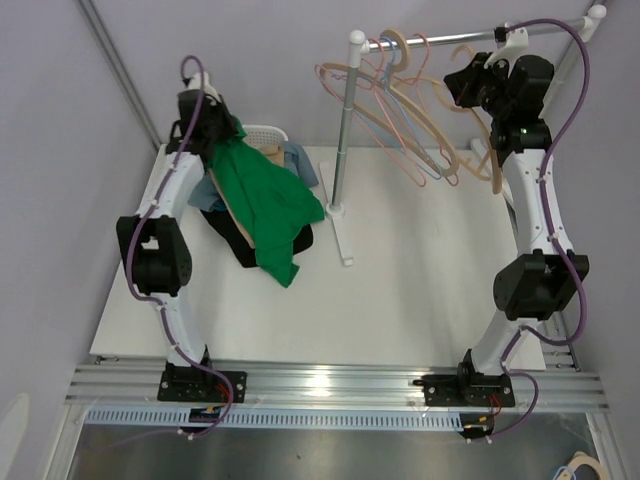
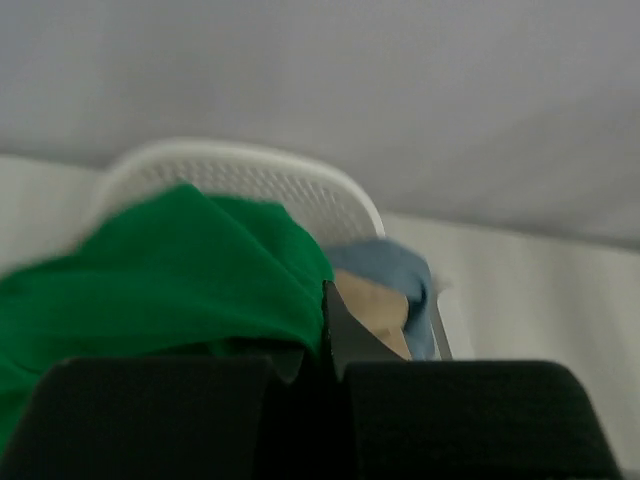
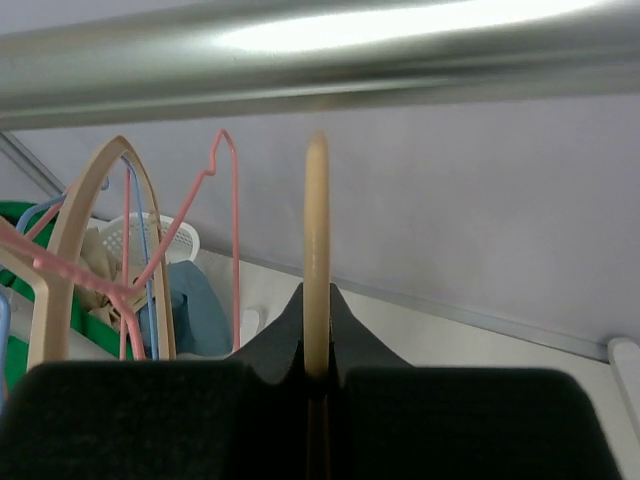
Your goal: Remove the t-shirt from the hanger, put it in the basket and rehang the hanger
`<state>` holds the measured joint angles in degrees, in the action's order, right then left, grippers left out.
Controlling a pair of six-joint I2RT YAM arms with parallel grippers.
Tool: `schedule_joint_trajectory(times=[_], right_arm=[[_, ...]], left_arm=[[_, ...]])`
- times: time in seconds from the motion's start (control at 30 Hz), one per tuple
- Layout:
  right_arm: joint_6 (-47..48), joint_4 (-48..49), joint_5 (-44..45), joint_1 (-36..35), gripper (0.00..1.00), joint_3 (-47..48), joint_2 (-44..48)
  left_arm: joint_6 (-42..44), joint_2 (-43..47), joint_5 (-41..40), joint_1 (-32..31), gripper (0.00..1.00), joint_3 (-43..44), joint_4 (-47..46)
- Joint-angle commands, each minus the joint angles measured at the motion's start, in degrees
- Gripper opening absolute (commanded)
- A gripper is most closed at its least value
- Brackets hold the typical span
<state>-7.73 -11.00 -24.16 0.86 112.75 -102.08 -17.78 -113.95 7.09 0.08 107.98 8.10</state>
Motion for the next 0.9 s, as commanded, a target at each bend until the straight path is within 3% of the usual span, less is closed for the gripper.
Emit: schedule_joint_trajectory(times=[0.0, 0.07, 0.2, 0.33, 0.47, 0.53, 0.67, 0.87], right_arm=[[0.87, 2.13, 1.40, -0.69, 0.00, 6.59, -2.06], [0.78, 2.04, 1.58, -2.53, 0.00, 8.71, -3.38], [1.92, 5.28, 1.22, -3.32, 0.00, 9.15, -4.52], [2.98, 5.56, 0.00, -3.85, 0.00, 12.92, -6.90], [5.25, 2.76, 1.74, -5.34, 0.00, 13.73, -6.64], [6.32, -0.23, 5.17, -6.48, 0.00, 12.50, -4.97], [6.76, 0.89, 6.94, -7.63, 0.00, 3.47, 0.64], [7.28, 7.57, 8.52, -9.03, 0.00, -12.44, 11.46]], left_arm=[[-1.55, 5.23, -5.94, -7.27, 0.01, -6.81, -0.27], [-5.93, 3.83, -5.26, -8.68, 0.01, -9.01, -0.37], [-14.82, -4.32, -0.42, -8.69, 0.01, -5.35, 6.30], [-17.10, -7.60, -6.02, -8.52, 0.01, -5.41, 12.72], [-21.32, -7.16, -8.94, -5.10, 0.01, -9.79, 12.56], [-24.48, -6.81, -3.51, -3.07, 0.01, -12.60, 9.51], [-29.24, -9.00, 5.63, 1.77, 0.01, -11.49, 8.69], [-28.54, -13.22, 9.43, 1.86, 0.01, -3.57, 13.96]])
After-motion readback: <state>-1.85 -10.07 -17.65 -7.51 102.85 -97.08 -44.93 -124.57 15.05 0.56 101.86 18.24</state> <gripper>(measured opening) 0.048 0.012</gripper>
